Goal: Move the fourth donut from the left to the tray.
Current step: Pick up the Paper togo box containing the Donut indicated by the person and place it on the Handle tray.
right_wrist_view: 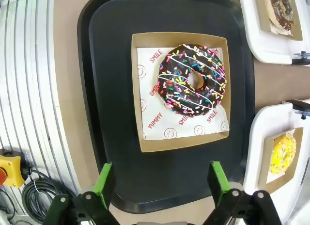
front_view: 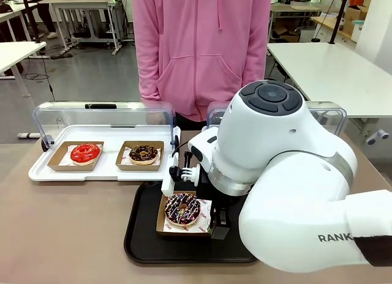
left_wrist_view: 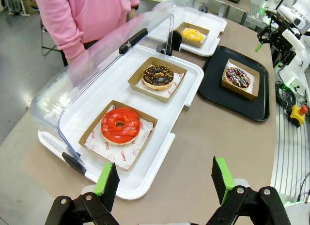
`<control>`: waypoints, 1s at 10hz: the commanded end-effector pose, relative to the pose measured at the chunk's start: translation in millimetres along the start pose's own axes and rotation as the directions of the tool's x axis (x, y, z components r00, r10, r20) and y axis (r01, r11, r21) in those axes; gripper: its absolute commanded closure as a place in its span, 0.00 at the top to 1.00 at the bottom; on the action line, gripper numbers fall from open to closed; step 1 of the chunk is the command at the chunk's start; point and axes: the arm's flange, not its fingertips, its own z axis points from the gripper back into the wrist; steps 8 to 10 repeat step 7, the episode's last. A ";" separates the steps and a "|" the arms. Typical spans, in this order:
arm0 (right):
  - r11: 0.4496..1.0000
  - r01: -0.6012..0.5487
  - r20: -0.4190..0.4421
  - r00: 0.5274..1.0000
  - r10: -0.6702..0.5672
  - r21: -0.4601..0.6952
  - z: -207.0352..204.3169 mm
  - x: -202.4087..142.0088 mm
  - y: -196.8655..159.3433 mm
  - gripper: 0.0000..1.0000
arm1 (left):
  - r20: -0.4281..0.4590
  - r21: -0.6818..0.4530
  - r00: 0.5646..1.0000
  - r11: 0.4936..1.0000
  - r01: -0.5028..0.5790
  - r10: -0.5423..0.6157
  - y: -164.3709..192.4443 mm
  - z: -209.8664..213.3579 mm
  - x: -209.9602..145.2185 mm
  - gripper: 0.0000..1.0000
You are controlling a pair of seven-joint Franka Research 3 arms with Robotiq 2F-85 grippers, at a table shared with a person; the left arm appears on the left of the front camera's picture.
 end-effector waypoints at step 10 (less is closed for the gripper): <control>1.000 -0.004 -0.003 1.000 0.004 0.000 -3.2 1.1 1.5 1.00 | 0.003 -0.002 1.000 1.000 -0.001 0.001 -0.4 0.8 1.2 1.00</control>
